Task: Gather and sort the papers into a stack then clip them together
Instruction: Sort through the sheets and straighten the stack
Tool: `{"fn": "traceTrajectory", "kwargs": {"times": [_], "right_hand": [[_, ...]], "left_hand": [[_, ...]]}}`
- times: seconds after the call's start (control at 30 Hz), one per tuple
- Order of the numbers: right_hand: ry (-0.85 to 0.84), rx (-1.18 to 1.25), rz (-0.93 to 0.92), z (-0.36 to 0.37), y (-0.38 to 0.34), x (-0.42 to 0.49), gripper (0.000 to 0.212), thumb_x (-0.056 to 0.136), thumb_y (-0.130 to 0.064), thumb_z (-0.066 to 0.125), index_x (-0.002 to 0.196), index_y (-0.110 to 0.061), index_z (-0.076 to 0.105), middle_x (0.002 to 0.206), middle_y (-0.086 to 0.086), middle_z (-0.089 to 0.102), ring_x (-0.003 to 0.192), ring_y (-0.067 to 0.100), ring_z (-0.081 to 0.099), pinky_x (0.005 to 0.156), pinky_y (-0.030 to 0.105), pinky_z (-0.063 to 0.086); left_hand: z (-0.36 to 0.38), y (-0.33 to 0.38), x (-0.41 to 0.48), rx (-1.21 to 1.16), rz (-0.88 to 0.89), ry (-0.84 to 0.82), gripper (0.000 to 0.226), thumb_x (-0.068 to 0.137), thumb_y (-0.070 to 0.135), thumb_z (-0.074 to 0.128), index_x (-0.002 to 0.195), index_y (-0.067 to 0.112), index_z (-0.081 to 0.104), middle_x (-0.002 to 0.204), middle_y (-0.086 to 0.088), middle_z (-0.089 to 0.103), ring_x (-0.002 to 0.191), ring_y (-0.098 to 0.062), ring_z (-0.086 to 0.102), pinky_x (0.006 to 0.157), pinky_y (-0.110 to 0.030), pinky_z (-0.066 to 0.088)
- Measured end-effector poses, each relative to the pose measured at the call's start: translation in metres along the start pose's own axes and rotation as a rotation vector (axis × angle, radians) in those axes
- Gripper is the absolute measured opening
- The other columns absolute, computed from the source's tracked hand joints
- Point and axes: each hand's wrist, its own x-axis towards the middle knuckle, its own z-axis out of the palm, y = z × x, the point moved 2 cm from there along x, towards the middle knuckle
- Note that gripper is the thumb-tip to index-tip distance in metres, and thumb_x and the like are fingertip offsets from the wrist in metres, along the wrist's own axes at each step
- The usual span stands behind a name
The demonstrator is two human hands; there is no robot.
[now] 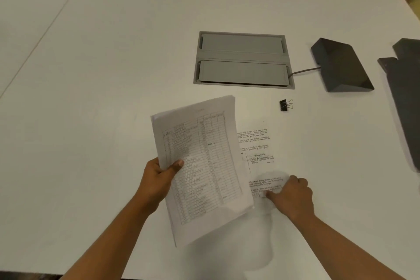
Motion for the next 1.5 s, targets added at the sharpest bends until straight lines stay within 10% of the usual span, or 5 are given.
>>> {"fn": "traceTrajectory", "kwargs": {"times": [0.33, 0.77, 1.13, 1.27, 1.5], "right_hand": [[0.007, 0.362, 0.014, -0.007, 0.006, 0.009, 0.020, 0.085, -0.021, 0.073, 0.099, -0.010, 0.065, 0.108, 0.013, 0.073, 0.092, 0.031, 0.066, 0.081, 0.039, 0.055], [0.072, 1.157, -0.124, -0.088, 0.006, -0.015, 0.022, 0.093, -0.019, 0.065, 0.111, -0.010, 0.070, 0.110, 0.008, 0.074, 0.098, 0.025, 0.070, 0.080, 0.038, 0.060], [-0.160, 0.860, -0.380, -0.048, -0.041, -0.052, 0.008, 0.086, -0.018, 0.073, 0.094, -0.018, 0.071, 0.091, -0.006, 0.079, 0.085, 0.019, 0.075, 0.065, 0.019, 0.056], [0.056, 0.442, -0.483, -0.050, -0.045, -0.042, 0.052, 0.071, -0.038, 0.084, 0.114, -0.032, 0.057, 0.119, -0.010, 0.055, 0.108, 0.010, 0.054, 0.089, 0.025, 0.044], [-0.602, 0.987, -0.260, -0.071, -0.068, -0.025, 0.039, 0.090, -0.034, 0.066, 0.126, -0.019, 0.064, 0.120, 0.005, 0.073, 0.105, 0.025, 0.072, 0.090, 0.045, 0.057]], "left_hand": [[-0.020, -0.018, 0.000, -0.059, -0.084, 0.073, 0.033, 0.091, 0.018, 0.067, 0.123, 0.012, 0.064, 0.114, -0.006, 0.074, 0.103, -0.028, 0.071, 0.091, -0.052, 0.056], [-0.042, -0.026, 0.010, -0.078, -0.105, 0.112, 0.035, 0.090, 0.018, 0.068, 0.124, 0.010, 0.063, 0.115, -0.009, 0.073, 0.103, -0.031, 0.070, 0.091, -0.056, 0.055], [0.021, -0.009, 0.007, -0.074, -0.073, -0.068, 0.020, 0.091, 0.011, 0.068, 0.109, 0.012, 0.074, 0.102, -0.011, 0.078, 0.095, -0.031, 0.075, 0.082, -0.052, 0.060], [0.033, 0.004, 0.003, -0.083, -0.054, -0.165, 0.025, 0.091, 0.002, 0.065, 0.111, 0.014, 0.074, 0.104, -0.013, 0.077, 0.095, -0.032, 0.075, 0.078, -0.051, 0.061], [0.046, 0.020, 0.000, -0.244, -0.137, -0.154, 0.036, 0.101, 0.049, 0.039, 0.113, 0.036, 0.070, 0.112, 0.003, 0.076, 0.105, -0.021, 0.072, 0.090, -0.046, 0.058]]}}
